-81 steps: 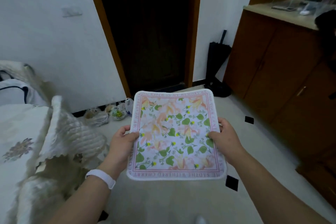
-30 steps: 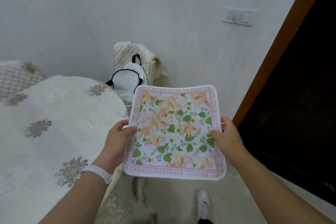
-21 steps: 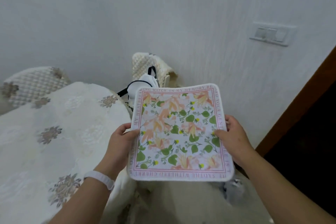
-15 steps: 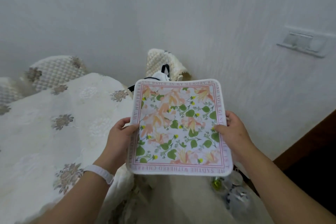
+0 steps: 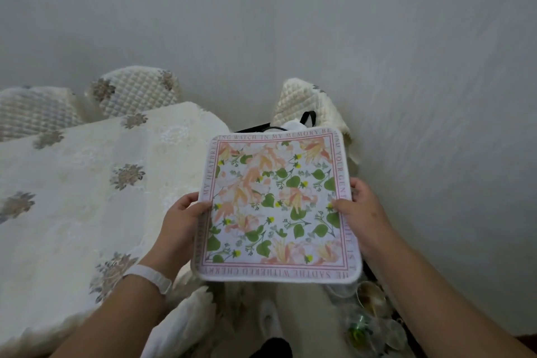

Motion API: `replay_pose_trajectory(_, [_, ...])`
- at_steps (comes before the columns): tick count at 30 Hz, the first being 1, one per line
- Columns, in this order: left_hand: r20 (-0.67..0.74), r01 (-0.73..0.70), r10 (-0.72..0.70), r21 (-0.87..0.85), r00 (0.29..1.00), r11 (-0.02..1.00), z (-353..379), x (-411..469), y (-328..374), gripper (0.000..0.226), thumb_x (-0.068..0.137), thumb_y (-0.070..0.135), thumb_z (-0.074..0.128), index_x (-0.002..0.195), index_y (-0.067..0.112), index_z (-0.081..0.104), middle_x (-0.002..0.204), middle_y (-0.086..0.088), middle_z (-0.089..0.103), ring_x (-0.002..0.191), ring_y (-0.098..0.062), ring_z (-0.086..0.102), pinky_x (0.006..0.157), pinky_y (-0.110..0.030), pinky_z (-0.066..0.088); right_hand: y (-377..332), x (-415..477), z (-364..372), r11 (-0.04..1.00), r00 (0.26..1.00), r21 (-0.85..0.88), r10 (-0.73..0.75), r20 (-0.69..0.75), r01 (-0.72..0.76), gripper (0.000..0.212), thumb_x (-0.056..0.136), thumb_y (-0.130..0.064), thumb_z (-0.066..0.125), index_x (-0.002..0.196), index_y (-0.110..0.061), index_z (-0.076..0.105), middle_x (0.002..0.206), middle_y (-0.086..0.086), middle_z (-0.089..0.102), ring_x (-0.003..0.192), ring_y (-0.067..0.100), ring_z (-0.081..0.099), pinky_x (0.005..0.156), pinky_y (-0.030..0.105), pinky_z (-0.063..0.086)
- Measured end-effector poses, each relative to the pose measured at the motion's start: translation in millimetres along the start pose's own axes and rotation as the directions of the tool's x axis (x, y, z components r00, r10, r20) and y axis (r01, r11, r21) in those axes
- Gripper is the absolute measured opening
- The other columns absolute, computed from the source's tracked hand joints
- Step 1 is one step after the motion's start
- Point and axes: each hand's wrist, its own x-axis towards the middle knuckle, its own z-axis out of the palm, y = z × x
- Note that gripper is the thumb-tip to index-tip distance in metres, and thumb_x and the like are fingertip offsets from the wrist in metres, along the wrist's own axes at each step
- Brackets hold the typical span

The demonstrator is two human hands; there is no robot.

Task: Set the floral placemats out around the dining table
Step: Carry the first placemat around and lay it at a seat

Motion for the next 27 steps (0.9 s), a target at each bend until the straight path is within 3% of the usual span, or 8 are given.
replay_pose_trajectory(6, [0.013,-0.012,0.013,-0.034,1.0,0.999,15.5,76.4,17.8,0.012,0.094,0.014,0.061,0.104,0.009,0.064,0.09,-0.022,0.074,0.076,-0.04,0.071,0.077,-0.057,0.058,-21.0,82.9,24.8,1.0,0.999,0.009,0.027,0.022,-0.027,0.035,0.091,0.004,0.059,0.119,-0.017,0.053,0.109,0.008,0.069,0.079,0.029,0.075,0.066,0.051,0.062])
replay_pose_trajectory(11, [-0.016,-0.044,0.043,-0.075,0.999,0.996,4.6,138.6,43.7,0.011,0.093,0.014,0.062,0.103,0.01,0.065,0.09,-0.022,0.074,0.077,-0.041,0.07,0.079,-0.061,0.056,-49.1,150.2,63.5,0.998,0.998,-0.057,0.02,0.058,-0.016,0.038,0.091,0.004,0.058,0.123,-0.017,0.052,0.107,0.008,0.07,0.078,0.027,0.075,0.061,0.042,0.062])
replay_pose_trajectory(17, [-0.099,-0.055,0.045,-0.106,0.994,0.993,-29.3,193.2,63.5,0.009,0.092,0.012,0.063,0.101,0.013,0.066,0.088,-0.02,0.075,0.073,-0.036,0.071,0.075,-0.053,0.058,-64.3,209.7,125.7,0.99,0.994,-0.138,-0.008,0.108,0.023,0.035,0.092,0.003,0.057,0.118,-0.019,0.052,0.104,0.004,0.07,0.081,0.022,0.074,0.055,0.032,0.059])
replay_pose_trajectory(20, [-0.153,-0.046,0.023,-0.149,0.988,0.988,-48.5,205.4,59.7,0.007,0.092,0.01,0.062,0.098,0.013,0.065,0.08,-0.014,0.076,0.066,-0.031,0.071,0.068,-0.045,0.058,-59.7,230.5,154.6,0.98,0.989,-0.199,0.002,0.147,0.028,0.04,0.091,0.001,0.059,0.123,-0.021,0.053,0.109,0.004,0.07,0.087,0.024,0.073,0.065,0.042,0.062])
replay_pose_trajectory(22, [-0.173,-0.041,0.011,-0.171,0.985,0.984,-57.1,208.6,57.9,0.007,0.093,0.01,0.061,0.097,0.015,0.065,0.077,-0.012,0.076,0.063,-0.028,0.071,0.063,-0.04,0.057,-58.9,241.8,169.3,0.973,0.983,-0.226,-0.011,0.181,0.052,0.038,0.09,0.003,0.059,0.117,-0.024,0.056,0.109,0.006,0.07,0.089,0.025,0.073,0.072,0.048,0.062])
replay_pose_trajectory(25, [-0.226,-0.028,-0.021,-0.212,0.974,0.977,-70.4,214.0,49.3,0.007,0.093,0.012,0.062,0.1,0.014,0.065,0.081,-0.013,0.076,0.066,-0.03,0.071,0.06,-0.039,0.058,-61.1,252.5,192.8,0.957,0.972,-0.27,-0.042,0.231,0.105,0.041,0.09,0.006,0.057,0.096,-0.034,0.056,0.101,0.002,0.069,0.088,0.026,0.071,0.069,0.044,0.061])
replay_pose_trajectory(27, [-0.252,-0.023,-0.04,-0.24,0.967,0.97,-76.9,216.1,44.0,0.009,0.094,0.011,0.061,0.101,0.013,0.066,0.085,-0.015,0.076,0.069,-0.031,0.071,0.064,-0.043,0.059,-61.3,262.3,204.8,0.942,0.966,-0.309,-0.054,0.252,0.133,0.04,0.09,0.003,0.058,0.093,-0.036,0.054,0.101,0.002,0.07,0.085,0.026,0.072,0.068,0.043,0.061])
